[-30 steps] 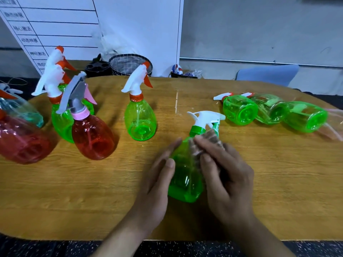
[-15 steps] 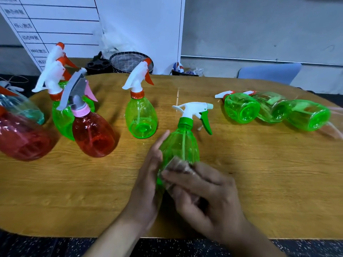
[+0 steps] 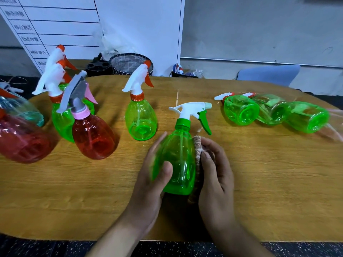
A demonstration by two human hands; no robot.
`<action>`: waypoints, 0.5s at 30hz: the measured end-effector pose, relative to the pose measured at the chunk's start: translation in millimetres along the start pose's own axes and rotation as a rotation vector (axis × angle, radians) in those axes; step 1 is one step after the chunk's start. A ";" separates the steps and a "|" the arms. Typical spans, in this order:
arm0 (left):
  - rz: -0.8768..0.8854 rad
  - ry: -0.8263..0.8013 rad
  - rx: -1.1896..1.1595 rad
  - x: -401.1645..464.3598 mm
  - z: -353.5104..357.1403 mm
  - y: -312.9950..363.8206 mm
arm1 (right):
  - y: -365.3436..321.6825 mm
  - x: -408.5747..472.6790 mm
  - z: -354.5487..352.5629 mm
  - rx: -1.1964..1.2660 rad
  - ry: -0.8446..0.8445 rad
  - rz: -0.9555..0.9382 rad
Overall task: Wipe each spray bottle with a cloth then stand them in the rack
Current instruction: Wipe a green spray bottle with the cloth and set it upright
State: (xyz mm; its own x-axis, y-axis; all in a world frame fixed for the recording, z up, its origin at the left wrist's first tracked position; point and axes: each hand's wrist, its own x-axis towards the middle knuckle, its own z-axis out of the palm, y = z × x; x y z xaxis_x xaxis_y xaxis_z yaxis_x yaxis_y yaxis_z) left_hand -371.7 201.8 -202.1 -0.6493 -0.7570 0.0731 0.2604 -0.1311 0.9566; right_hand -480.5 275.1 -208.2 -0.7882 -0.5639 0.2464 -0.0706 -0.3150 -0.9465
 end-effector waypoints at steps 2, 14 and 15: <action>0.016 -0.018 0.021 0.1 0.5 0.6 | -0.7 -0.8 -0.3 0.001 0.006 -0.009; 0.059 -0.069 0.118 1.1 -2.3 -11.2 | -18.7 15.0 -12.8 -0.141 -0.012 -0.263; 0.079 -0.078 0.149 0.9 -1.4 -11.6 | -19.9 17.8 -14.5 -0.186 -0.034 -0.274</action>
State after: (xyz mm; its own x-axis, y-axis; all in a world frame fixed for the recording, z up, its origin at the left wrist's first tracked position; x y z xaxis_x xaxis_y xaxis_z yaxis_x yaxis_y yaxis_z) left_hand -374.3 201.8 -213.5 -0.6859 -0.7086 0.1656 0.2080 0.0272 0.9778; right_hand -502.0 282.4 -188.1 -0.7041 -0.5033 0.5010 -0.3902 -0.3153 -0.8651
